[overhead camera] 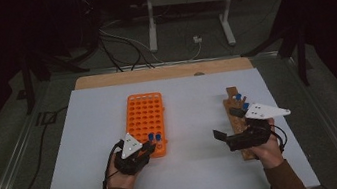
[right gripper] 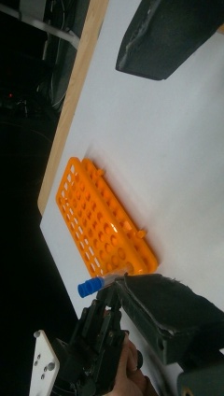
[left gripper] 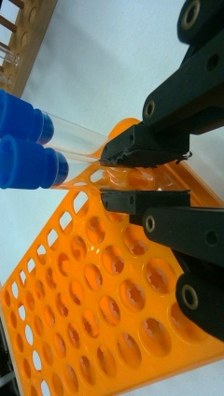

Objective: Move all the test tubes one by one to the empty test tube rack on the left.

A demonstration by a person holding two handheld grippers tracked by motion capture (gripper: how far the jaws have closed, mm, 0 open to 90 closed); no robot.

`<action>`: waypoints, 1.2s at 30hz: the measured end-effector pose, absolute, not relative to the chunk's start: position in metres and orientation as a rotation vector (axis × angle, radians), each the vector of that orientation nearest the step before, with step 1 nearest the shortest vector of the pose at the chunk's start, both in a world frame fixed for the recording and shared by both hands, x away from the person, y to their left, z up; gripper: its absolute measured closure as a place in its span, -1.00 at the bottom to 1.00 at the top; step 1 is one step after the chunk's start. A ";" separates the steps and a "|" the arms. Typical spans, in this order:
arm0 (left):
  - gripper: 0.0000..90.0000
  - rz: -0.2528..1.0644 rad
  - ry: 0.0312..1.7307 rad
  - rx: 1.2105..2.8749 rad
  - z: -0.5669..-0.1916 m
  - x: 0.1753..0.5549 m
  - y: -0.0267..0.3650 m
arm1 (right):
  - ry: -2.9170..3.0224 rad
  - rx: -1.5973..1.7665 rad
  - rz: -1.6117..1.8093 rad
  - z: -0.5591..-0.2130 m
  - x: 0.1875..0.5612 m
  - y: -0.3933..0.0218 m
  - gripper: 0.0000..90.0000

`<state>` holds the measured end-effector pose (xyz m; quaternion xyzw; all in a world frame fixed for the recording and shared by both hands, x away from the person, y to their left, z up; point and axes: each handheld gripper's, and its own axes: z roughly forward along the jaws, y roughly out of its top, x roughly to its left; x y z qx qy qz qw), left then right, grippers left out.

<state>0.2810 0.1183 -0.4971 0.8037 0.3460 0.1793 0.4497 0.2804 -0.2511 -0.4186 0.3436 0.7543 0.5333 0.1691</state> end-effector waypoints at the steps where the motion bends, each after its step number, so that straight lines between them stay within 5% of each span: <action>1: 0.73 0.442 0.858 1.985 -0.497 0.281 0.118 | 2.145 0.979 1.516 -0.419 0.281 -0.251 -0.99; 10: 0.69 0.420 0.868 1.972 -0.498 0.280 0.119 | 2.147 0.976 1.514 -0.420 0.281 -0.251 -0.99; 25: 0.16 0.354 0.927 1.826 -0.484 0.280 0.143 | 2.121 0.997 1.466 -0.422 0.284 -0.257 -0.99; 36: -0.64 0.446 1.020 1.721 -0.472 0.281 0.158 | 2.032 1.063 1.368 -0.421 0.291 -0.283 -0.99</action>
